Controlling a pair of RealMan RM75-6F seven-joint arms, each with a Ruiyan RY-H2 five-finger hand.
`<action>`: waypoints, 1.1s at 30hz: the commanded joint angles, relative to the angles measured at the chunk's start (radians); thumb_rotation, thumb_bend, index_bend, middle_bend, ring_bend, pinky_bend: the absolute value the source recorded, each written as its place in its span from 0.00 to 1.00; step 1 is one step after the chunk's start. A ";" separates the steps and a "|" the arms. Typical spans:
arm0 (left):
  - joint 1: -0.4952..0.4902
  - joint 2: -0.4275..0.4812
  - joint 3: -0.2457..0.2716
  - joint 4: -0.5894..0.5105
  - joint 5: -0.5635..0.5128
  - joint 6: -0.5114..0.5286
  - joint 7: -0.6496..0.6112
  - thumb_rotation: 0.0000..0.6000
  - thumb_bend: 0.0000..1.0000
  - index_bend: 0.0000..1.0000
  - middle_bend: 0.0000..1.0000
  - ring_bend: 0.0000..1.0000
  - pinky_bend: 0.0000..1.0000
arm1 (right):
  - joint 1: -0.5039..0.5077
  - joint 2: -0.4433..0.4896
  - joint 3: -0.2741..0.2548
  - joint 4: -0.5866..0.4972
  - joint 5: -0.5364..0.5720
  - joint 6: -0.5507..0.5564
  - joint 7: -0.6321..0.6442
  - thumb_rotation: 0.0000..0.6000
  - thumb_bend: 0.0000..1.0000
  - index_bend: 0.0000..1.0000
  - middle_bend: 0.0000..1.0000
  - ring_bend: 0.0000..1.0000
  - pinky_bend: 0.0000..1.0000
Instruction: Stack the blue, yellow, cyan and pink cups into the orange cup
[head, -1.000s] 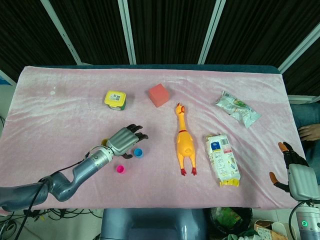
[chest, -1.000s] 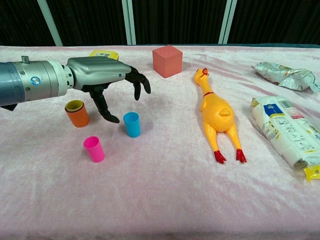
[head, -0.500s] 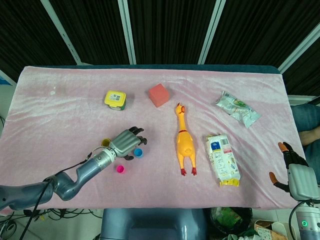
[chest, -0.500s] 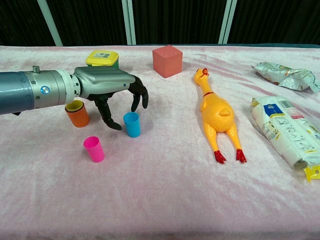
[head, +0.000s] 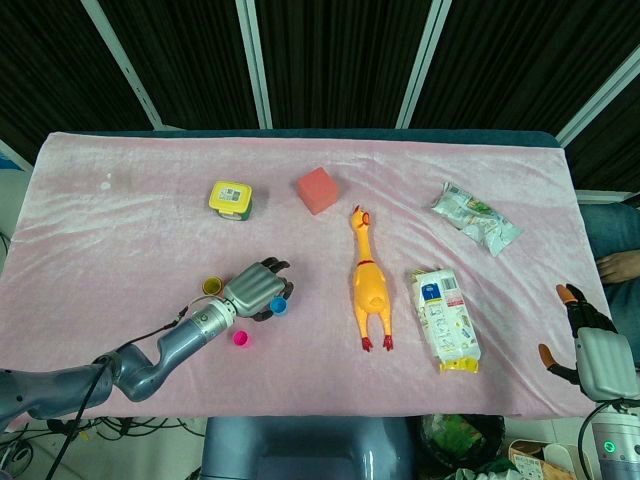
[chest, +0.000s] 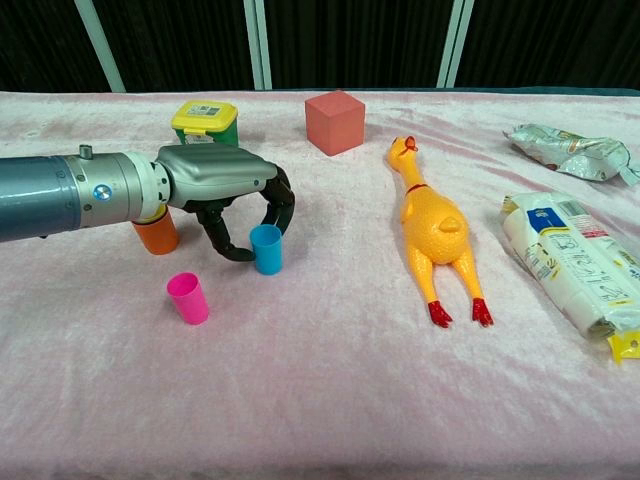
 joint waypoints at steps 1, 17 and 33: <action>0.000 -0.004 0.001 0.003 0.003 0.003 -0.001 1.00 0.28 0.49 0.53 0.14 0.19 | 0.000 0.000 0.000 0.000 0.000 0.000 0.000 1.00 0.26 0.04 0.05 0.16 0.21; 0.032 0.055 -0.004 -0.017 0.008 0.074 0.013 1.00 0.28 0.55 0.57 0.18 0.22 | 0.000 0.001 -0.001 -0.002 0.000 -0.001 0.000 1.00 0.26 0.04 0.05 0.16 0.21; 0.113 0.318 -0.015 -0.201 -0.041 0.140 0.017 1.00 0.28 0.54 0.58 0.18 0.23 | 0.000 -0.007 0.000 -0.002 0.001 0.005 -0.018 1.00 0.26 0.04 0.06 0.16 0.21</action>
